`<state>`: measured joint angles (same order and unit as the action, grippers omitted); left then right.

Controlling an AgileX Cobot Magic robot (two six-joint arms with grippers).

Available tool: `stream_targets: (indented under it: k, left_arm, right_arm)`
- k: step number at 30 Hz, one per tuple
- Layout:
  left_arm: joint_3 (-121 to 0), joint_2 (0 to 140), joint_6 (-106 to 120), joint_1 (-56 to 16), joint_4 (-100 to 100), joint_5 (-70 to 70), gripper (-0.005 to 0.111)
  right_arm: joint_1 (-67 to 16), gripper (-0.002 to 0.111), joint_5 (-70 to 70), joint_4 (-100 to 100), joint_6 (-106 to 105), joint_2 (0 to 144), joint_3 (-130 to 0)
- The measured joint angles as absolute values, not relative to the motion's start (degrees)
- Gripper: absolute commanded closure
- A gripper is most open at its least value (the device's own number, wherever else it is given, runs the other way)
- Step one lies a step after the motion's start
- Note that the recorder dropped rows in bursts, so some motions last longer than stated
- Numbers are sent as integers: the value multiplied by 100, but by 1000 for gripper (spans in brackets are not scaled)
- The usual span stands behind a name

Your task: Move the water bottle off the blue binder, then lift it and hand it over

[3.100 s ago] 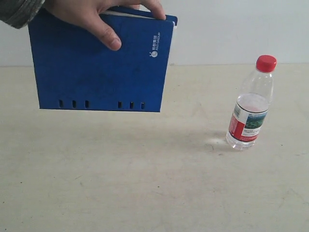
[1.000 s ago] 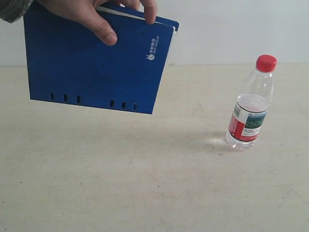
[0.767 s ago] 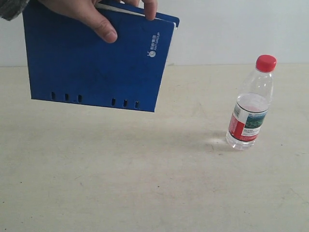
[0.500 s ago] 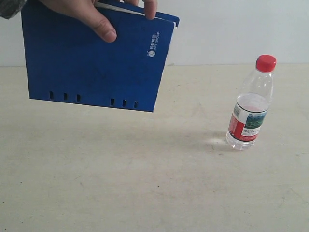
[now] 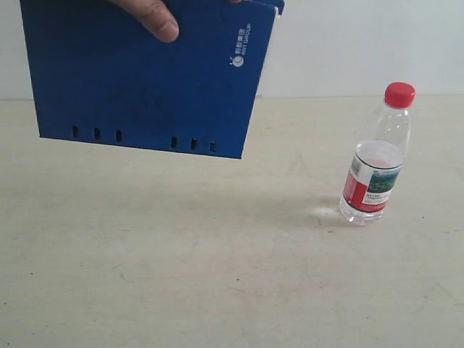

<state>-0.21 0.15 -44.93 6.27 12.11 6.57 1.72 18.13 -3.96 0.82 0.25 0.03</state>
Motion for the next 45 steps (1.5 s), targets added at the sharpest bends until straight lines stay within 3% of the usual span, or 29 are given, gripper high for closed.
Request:
stream_targets:
  k: [38, 45]
  left_arm:
    - [-21, 15, -4493, 627, 1211, 657, 102]
    - [-21, 15, -3615, 664, 1211, 1551, 102]
  right_arm:
    - [172, 108, 1917, -290, -286, 25, 3]
    - [172, 108, 1917, -290, -286, 25, 3]
